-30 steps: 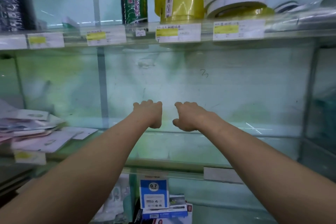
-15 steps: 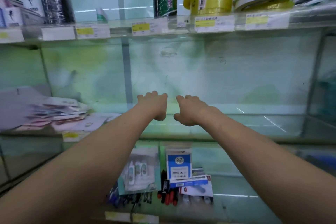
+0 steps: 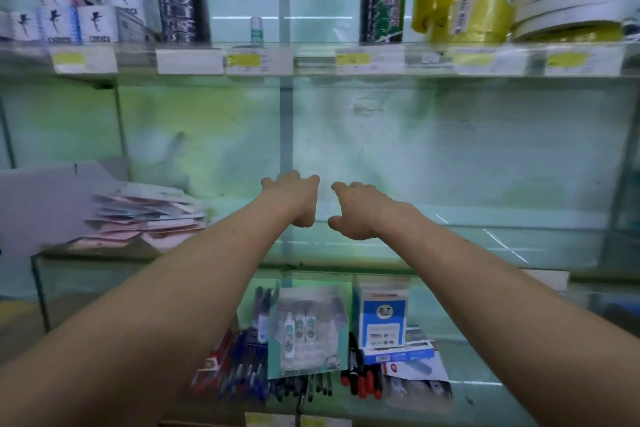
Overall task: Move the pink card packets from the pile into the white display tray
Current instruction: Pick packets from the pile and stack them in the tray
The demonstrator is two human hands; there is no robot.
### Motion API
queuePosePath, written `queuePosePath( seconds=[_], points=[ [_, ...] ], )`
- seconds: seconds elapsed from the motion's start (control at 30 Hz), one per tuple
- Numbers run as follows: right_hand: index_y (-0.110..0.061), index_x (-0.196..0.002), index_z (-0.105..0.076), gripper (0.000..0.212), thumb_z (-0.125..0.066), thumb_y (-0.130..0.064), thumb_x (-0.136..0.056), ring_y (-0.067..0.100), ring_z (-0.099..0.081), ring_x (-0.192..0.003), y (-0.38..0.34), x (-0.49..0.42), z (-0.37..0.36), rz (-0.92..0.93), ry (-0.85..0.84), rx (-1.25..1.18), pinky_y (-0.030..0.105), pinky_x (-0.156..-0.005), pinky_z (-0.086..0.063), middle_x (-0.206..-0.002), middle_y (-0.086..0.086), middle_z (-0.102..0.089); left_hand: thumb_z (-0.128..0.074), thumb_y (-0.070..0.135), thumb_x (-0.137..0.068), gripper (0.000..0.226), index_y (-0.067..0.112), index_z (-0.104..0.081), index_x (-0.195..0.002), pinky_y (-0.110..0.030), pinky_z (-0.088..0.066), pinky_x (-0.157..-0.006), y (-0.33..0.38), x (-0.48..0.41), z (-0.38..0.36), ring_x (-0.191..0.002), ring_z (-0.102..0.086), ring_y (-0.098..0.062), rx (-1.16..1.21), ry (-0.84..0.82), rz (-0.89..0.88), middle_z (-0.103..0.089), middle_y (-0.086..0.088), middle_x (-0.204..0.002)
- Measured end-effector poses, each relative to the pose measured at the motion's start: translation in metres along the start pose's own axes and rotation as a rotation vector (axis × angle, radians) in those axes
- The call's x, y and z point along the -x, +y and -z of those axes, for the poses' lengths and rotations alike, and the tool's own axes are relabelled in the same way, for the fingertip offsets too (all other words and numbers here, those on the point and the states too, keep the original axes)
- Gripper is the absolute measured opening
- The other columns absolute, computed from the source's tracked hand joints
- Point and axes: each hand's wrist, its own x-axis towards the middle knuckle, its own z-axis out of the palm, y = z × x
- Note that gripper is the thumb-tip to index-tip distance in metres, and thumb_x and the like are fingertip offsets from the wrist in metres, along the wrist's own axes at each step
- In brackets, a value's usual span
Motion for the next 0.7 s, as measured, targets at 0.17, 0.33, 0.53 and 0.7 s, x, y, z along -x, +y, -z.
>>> queuePosePath(
  seconds=[0.17,0.33,0.53,0.7],
  points=[
    [-0.014,-0.148,-0.021,0.062,-0.048,-0.035,-0.096,0.032,-0.032,-0.133,-0.065,-0.044,-0.015,0.010,-0.027,-0.022,0.042,-0.104,-0.035,-0.146,0.012,-0.033,-0.058,0.026,-0.089,0.070,0.026,-0.019,-0.148,-0.047,-0.031,-0.103,-0.075,-0.015,-0.015,-0.128,-0.036,-0.031,-0.019,-0.035,0.004,-0.035,-0.011,-0.139],
    [-0.013,-0.146,-0.025,0.059,-0.048,-0.035,-0.095,0.033,-0.034,-0.132,-0.117,-0.081,-0.032,0.004,-0.075,-0.031,0.044,-0.104,-0.036,-0.145,0.013,-0.035,-0.058,0.023,-0.087,0.068,0.024,-0.022,-0.145,-0.049,-0.033,-0.100,-0.138,-0.031,-0.036,-0.123,-0.040,-0.033,-0.027,-0.071,0.013,-0.038,-0.012,-0.135],
    [-0.016,-0.146,-0.028,0.067,-0.049,-0.049,-0.091,0.029,-0.041,-0.130,-0.155,-0.102,-0.050,-0.025,-0.207,-0.051,0.045,-0.104,-0.038,-0.147,0.008,-0.038,-0.060,0.024,-0.087,0.069,0.023,-0.023,-0.145,-0.048,-0.034,-0.100,-0.180,-0.043,-0.056,-0.123,-0.041,-0.033,-0.014,-0.086,-0.032,-0.039,-0.013,-0.134],
    [-0.014,-0.143,-0.036,0.065,-0.046,-0.053,-0.091,0.027,-0.044,-0.129,-0.176,-0.107,-0.056,-0.075,-0.266,-0.057,0.040,-0.104,-0.038,-0.145,0.006,-0.042,-0.059,0.024,-0.088,0.065,0.023,-0.025,-0.143,-0.046,-0.036,-0.096,-0.193,-0.047,-0.065,-0.123,-0.041,-0.031,0.018,-0.088,-0.073,-0.040,-0.011,-0.133]
  ],
)
